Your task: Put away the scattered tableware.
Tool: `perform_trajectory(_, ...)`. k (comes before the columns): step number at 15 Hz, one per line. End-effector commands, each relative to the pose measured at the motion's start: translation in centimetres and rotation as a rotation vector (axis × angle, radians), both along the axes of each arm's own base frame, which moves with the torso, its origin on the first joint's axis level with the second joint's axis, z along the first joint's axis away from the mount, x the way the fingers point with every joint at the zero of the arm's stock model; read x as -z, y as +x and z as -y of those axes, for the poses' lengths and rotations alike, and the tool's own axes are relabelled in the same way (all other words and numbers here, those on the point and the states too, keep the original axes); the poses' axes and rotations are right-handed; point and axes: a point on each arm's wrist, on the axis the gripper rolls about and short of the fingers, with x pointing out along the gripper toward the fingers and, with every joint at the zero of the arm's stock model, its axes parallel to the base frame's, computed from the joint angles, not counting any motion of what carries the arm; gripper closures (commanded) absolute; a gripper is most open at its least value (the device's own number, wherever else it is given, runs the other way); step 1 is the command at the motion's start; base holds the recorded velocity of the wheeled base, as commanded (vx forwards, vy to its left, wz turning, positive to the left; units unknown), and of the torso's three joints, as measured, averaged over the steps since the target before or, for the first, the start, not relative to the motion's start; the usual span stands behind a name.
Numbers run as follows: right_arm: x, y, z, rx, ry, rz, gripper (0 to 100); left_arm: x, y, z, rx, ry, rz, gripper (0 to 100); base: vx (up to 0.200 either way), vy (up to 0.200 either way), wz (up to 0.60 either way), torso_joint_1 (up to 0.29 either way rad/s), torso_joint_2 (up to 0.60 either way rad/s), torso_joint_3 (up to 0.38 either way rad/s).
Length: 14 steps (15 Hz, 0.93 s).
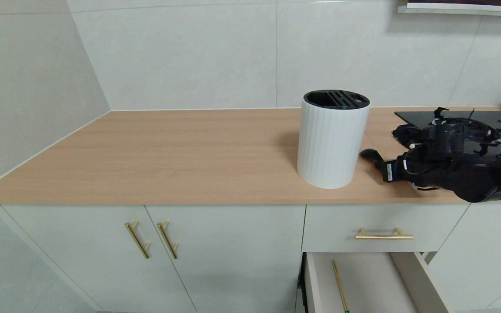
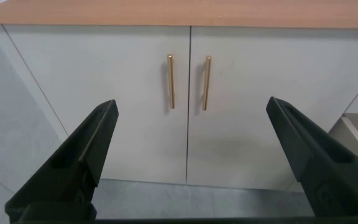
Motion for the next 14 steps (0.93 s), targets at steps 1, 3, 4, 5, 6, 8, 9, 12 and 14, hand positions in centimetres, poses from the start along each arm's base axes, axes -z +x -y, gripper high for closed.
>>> perform_trajectory(1,-1.1,-1.4,0.2,0.044,0.03,0.004,100,0.0,0.0,0.0,-0.001,0.0,0.0,0,0.0,0.0,0.0,0.0,0.0,0.0)
perform_trajectory(3,-3.0,-4.4,0.4,0.072,0.084,0.015,100,0.0,0.0,0.0,-0.001,0.0,0.0,0,0.0,0.0,0.0,0.0,0.0,0.0)
perform_trajectory(4,-3.7,-6.5,0.7,0.084,0.091,0.01,100,0.0,0.0,0.0,-0.001,0.0,0.0,0,0.0,0.0,0.0,0.0,0.0,0.0)
perform_trajectory(5,-3.9,-8.2,0.8,0.086,0.089,-0.003,100,0.0,0.0,0.0,-0.001,0.0,0.0,0,0.0,0.0,0.0,0.0,0.0,0.0)
perform_trajectory(6,-4.2,-10.9,1.0,0.08,0.095,-0.005,100,0.0,0.0,0.0,-0.001,0.0,0.0,0,0.0,0.0,0.0,0.0,0.0,0.0)
perform_trajectory(8,-4.4,-15.1,1.3,0.046,0.102,-0.003,100,0.0,0.0,0.0,-0.001,0.0,0.0,0,0.0,0.0,0.0,0.0,0.0,0.0)
perform_trajectory(9,-4.3,-16.7,1.4,0.041,0.104,-0.005,100,0.0,0.0,0.0,-0.001,0.0,0.0,0,0.0,0.0,0.0,0.0,0.0,0.0)
perform_trajectory(12,-3.1,-19.9,1.5,0.03,0.087,-0.031,100,0.0,0.0,0.0,-0.001,0.0,0.0,0,0.0,0.0,0.0,0.0,0.0,0.0)
perform_trajectory(14,-2.0,-21.4,1.6,0.021,0.069,-0.06,100,0.0,0.0,0.0,-0.001,0.0,0.0,0,0.0,0.0,0.0,0.0,0.0,0.0)
